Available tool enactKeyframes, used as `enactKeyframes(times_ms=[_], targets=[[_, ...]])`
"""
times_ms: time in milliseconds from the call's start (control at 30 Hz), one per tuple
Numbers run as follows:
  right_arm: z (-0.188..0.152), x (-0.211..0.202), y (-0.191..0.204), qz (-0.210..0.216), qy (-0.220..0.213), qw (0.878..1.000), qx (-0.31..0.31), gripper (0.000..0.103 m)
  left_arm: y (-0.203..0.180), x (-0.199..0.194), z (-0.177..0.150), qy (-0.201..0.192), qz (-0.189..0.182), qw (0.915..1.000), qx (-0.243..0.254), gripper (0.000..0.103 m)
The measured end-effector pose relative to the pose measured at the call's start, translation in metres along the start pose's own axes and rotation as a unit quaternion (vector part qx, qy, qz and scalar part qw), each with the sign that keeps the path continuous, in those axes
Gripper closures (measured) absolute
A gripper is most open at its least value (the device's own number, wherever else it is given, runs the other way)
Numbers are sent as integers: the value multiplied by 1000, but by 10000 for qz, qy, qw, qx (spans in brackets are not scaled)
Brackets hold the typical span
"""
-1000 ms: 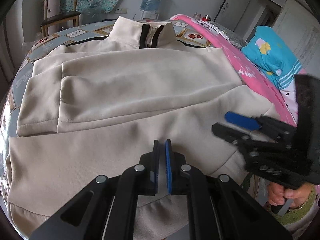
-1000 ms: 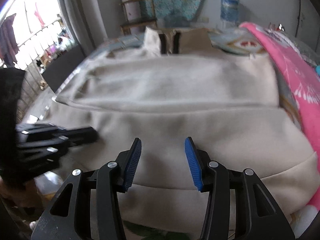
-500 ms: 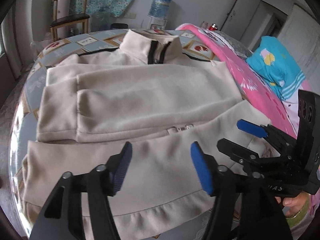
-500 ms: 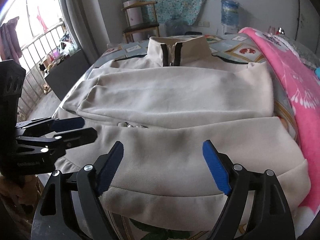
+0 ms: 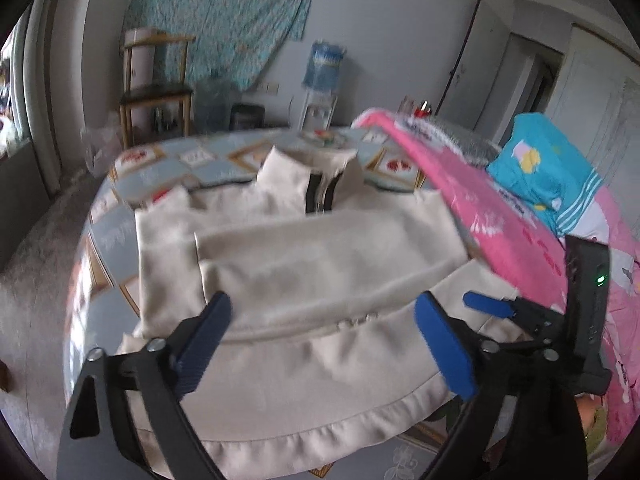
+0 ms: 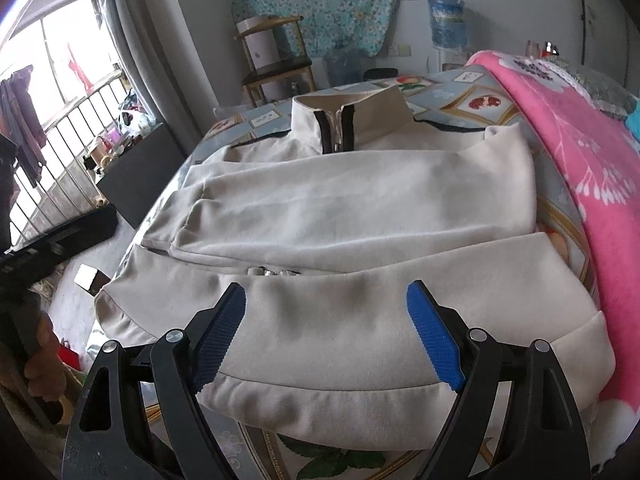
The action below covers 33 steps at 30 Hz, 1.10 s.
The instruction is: Fold large clothes
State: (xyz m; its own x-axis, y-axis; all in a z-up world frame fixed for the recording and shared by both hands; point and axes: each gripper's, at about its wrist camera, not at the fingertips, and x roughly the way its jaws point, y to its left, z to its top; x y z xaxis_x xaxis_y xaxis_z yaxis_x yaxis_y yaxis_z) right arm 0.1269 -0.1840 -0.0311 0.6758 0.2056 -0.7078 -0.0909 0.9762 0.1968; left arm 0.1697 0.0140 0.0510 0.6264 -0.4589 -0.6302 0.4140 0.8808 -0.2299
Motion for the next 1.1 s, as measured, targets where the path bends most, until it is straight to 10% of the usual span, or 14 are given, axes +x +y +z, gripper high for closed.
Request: enactKeyframes(times_ms=[667,1100], targets=[[14,-23,-6,177,-90,9998,13,23,2,-37,24,-762,144,9964,-328,5],[189,11,-71,543,496,9967,335,20,24,44,118,-341,514,9981,92,5]])
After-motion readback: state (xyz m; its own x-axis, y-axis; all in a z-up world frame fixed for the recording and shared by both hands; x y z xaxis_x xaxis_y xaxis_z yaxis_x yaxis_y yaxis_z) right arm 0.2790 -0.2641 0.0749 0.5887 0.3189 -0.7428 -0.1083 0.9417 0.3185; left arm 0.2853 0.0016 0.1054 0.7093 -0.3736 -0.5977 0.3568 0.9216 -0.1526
